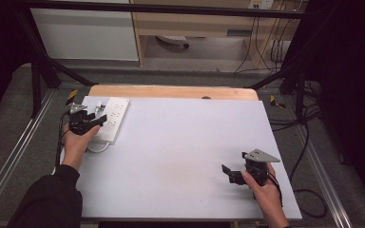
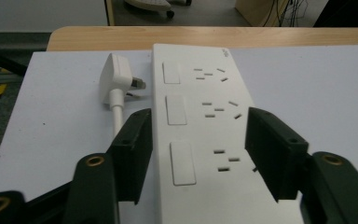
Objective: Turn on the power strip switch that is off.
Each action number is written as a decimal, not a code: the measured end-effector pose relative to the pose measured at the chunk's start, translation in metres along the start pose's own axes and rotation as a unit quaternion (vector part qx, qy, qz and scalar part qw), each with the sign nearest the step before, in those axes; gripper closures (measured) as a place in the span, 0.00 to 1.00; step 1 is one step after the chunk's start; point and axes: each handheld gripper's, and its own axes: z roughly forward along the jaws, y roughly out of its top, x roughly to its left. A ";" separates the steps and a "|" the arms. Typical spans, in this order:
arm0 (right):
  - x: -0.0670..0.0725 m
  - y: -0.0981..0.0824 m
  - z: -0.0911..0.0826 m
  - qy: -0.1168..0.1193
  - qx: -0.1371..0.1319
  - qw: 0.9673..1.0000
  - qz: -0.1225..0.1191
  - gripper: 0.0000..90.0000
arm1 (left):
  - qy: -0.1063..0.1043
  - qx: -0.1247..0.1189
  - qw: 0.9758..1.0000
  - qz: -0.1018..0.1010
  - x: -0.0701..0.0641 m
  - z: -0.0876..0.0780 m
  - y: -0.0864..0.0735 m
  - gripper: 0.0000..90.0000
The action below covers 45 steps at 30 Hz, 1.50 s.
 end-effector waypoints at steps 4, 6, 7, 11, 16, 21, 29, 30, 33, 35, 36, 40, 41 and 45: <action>0.000 0.000 0.000 0.000 0.000 1.000 0.001 0.02 | -0.011 -0.001 1.000 -0.003 -0.003 -0.003 0.001 0.38; 0.000 0.000 0.000 0.001 0.001 1.000 -0.001 0.02 | -0.024 -0.004 1.000 -0.002 -0.005 -0.004 0.002 0.33; 0.001 0.000 0.000 0.002 0.002 1.000 0.001 0.02 | -0.027 -0.008 1.000 0.003 -0.007 -0.005 0.003 0.28; 0.000 0.000 0.000 0.002 0.002 1.000 0.000 0.02 | -0.039 -0.013 0.999 0.019 -0.017 -0.008 0.005 0.11; 0.000 0.000 0.000 0.002 0.001 1.000 0.000 0.02 | -0.045 -0.012 0.998 0.033 -0.032 -0.014 0.007 0.09; 0.000 0.000 0.000 0.003 0.001 1.000 0.001 0.02 | -0.054 -0.025 0.997 0.051 -0.046 -0.025 0.007 0.09; 0.001 0.000 0.000 0.005 0.001 1.000 0.001 0.02 | -0.073 -0.038 0.995 0.057 -0.059 -0.045 0.008 0.10; 0.001 0.000 0.000 0.004 0.000 1.000 0.001 0.02 | -0.072 -0.039 0.995 0.059 -0.060 -0.047 0.008 0.10; 0.000 0.000 0.000 0.005 0.000 1.000 0.001 0.02 | -0.077 -0.044 0.994 0.057 -0.062 -0.053 0.006 0.10; 0.001 0.000 0.000 0.005 0.001 1.000 0.002 0.02 | -0.081 -0.044 0.994 0.060 -0.063 -0.057 0.004 0.09; 0.001 0.000 0.000 0.005 0.001 1.000 0.002 0.02 | -0.084 -0.045 0.994 0.060 -0.064 -0.059 0.003 0.09; 0.001 0.000 0.000 0.005 0.001 1.000 0.002 0.02 | -0.094 -0.047 0.992 0.066 -0.068 -0.068 0.001 0.08; 0.001 0.000 0.000 0.005 0.001 1.000 0.002 0.02 | -0.097 -0.050 0.992 0.067 -0.069 -0.070 0.001 0.08; 0.001 0.000 0.000 0.004 0.001 1.000 0.001 0.02 | -0.109 -0.055 0.990 0.075 -0.074 -0.078 -0.003 0.07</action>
